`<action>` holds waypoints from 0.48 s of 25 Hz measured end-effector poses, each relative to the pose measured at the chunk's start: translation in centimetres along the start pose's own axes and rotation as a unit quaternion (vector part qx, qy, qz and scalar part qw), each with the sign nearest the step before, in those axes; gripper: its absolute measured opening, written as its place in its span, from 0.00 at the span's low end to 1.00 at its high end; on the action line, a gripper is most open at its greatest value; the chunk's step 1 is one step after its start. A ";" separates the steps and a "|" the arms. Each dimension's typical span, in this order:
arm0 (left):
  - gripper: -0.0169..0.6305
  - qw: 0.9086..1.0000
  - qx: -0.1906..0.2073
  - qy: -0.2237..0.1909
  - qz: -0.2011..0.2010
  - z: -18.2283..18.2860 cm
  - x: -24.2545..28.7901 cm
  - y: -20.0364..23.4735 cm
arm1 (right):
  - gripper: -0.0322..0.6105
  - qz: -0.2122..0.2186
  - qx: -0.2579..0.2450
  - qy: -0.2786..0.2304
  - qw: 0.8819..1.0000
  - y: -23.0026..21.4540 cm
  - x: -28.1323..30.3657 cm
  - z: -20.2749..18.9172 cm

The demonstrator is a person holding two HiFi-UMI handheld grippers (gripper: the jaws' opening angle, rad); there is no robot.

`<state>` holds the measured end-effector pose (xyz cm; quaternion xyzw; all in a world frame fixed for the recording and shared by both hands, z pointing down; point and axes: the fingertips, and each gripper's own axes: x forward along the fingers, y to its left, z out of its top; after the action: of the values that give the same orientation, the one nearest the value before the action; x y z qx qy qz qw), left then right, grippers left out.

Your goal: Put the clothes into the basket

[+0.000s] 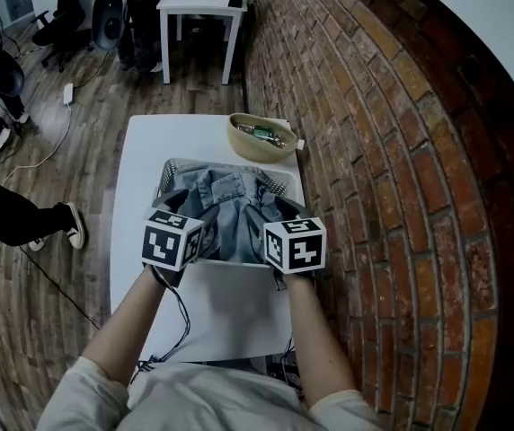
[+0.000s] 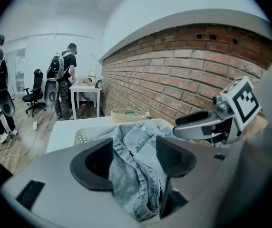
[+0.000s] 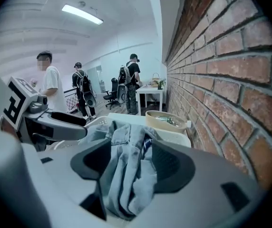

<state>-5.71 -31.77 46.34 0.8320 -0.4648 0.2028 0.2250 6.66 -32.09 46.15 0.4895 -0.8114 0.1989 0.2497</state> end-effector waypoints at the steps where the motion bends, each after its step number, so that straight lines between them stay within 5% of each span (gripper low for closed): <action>1: 0.43 1.000 -0.002 -0.008 0.005 0.2 -0.2 0.0 | 0.46 -0.002 -0.005 -0.007 1.000 0.2 -0.1 0.2; 4: 0.34 1.000 -0.006 -0.023 0.004 0.6 -0.8 -0.4 | 0.30 -0.014 -0.020 -0.032 0.999 0.7 -0.7 0.8; 7: 0.13 0.999 -0.003 -0.046 0.009 1.1 -1.4 -0.9 | 0.10 -0.023 -0.029 -0.066 0.997 1.4 -1.4 1.5; 12: 0.04 0.996 0.017 -0.088 -0.006 2.1 -2.8 -2.8 | 0.06 -0.020 -0.027 -0.108 0.994 2.8 -2.7 2.2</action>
<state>-4.40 -29.79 42.58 0.8531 -0.4742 0.1359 0.1702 4.80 -30.26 42.53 0.5176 -0.8286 0.1175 0.1782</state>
